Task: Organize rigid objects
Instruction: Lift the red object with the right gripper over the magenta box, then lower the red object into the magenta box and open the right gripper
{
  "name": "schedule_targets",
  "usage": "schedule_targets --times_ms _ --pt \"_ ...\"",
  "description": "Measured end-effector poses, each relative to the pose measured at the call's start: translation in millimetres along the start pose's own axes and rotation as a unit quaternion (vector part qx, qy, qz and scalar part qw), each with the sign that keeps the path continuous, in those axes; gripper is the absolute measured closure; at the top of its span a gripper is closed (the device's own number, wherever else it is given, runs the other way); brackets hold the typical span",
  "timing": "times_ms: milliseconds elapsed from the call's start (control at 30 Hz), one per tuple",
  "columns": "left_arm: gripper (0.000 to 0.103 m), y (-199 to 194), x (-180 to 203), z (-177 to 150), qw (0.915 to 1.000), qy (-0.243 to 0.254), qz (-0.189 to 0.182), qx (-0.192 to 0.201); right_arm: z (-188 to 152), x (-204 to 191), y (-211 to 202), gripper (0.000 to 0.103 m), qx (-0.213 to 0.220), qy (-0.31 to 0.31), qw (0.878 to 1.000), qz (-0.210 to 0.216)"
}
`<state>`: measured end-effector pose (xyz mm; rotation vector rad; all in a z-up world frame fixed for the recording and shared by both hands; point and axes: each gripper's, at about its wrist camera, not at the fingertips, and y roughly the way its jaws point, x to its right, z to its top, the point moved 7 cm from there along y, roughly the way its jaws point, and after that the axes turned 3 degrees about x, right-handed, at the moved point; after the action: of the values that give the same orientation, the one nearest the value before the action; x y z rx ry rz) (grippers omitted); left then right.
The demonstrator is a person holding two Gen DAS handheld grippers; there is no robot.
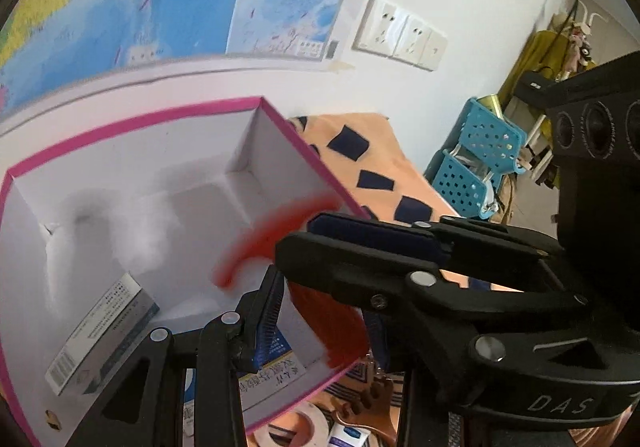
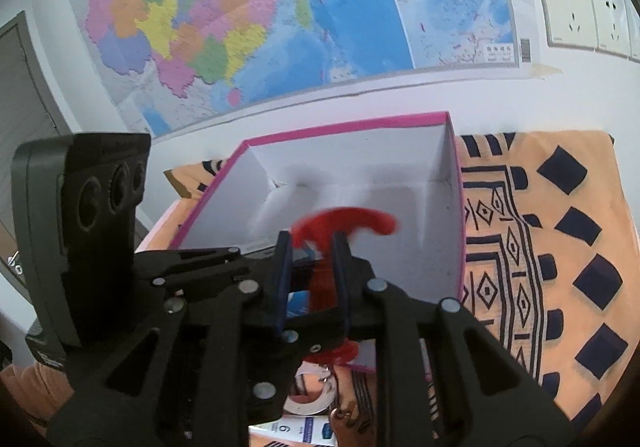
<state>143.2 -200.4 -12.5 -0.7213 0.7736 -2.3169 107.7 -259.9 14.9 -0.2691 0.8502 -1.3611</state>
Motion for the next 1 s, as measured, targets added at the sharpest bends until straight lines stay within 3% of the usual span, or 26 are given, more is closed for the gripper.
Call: schedule_targets --times_ms 400,567,767,1000 --pt "0.061 1 -23 -7 0.9993 -0.022 0.031 0.004 -8 25 -1 0.081 0.002 0.027 0.999 -0.022" --pt "0.061 -8 -37 -9 0.9984 -0.039 0.041 0.011 -16 21 -12 0.066 -0.017 0.011 1.000 -0.018" --pt "0.061 -23 -46 -14 0.9974 -0.057 0.035 0.027 -26 20 -18 0.066 -0.021 0.005 1.000 -0.014" --pt "0.047 -51 -39 -30 0.9963 -0.034 0.056 0.056 -40 19 -28 0.065 -0.003 0.021 1.000 0.000"
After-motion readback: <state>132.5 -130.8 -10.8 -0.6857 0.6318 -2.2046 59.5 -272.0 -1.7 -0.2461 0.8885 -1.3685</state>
